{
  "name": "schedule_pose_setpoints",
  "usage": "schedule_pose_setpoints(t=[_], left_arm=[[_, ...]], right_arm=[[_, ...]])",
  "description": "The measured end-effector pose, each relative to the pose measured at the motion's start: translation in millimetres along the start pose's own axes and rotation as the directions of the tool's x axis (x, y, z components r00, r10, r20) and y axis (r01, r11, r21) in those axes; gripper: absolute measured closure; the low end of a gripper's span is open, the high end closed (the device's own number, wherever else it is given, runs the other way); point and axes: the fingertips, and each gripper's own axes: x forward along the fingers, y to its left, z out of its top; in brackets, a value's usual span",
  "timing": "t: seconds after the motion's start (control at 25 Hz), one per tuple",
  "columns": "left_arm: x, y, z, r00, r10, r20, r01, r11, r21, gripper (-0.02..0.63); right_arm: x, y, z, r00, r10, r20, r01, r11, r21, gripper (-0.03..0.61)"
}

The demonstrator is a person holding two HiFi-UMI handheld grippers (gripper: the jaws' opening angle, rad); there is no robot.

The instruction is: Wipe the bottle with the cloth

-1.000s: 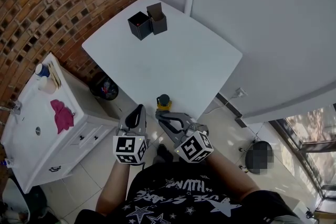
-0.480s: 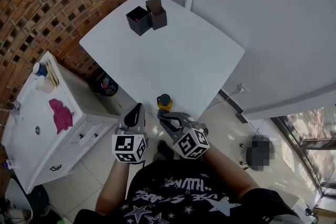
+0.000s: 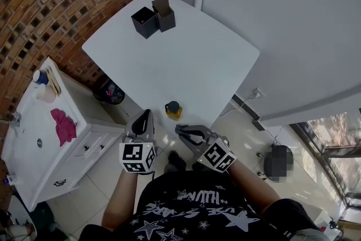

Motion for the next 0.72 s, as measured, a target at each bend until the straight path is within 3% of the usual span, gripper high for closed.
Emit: schedule_pose_setpoints(t=[0.08,0.16,0.24,0.28,0.36,0.56,0.72], left_arm=[[3,-3,-4,1.000,-0.011,-0.008,0.011,1.000,0.013,0.611],[4,-6,-8,1.000,-0.018,-0.016,0.018,1.000,0.015,0.611],[7,-8,-8,1.000,-0.021,-0.017,0.021,1.000,0.006,0.611],[9,-10,-7,1.000,-0.025,-0.017,0.025,1.000,0.003,0.611],[14,-13,-8,0.999,-0.035,-0.023,0.035,0.999,0.005,0.611],[26,-19,-13,0.997,-0.058,-0.044,0.058,0.998,0.014,0.611],[30,-24,-14,0.995,-0.088,-0.045,0.089,0.996,0.023,0.611]], right_arm=[[-22,-23,-3,0.991,-0.115,0.064,0.100,0.975,0.199,0.541],[-42,-51,3,0.960,-0.245,0.139,0.165,0.889,0.426,0.541],[-53,-68,19,0.927,-0.317,0.201,0.145,0.798,0.586,0.541],[-54,-72,26,0.917,-0.331,0.220,0.126,0.767,0.629,0.541],[-51,-75,35,0.909,-0.344,0.235,0.104,0.733,0.672,0.541],[-37,-76,36,0.904,-0.368,0.218,0.105,0.684,0.722,0.541],[-29,-72,33,0.910,-0.363,0.202,0.108,0.677,0.728,0.541]])
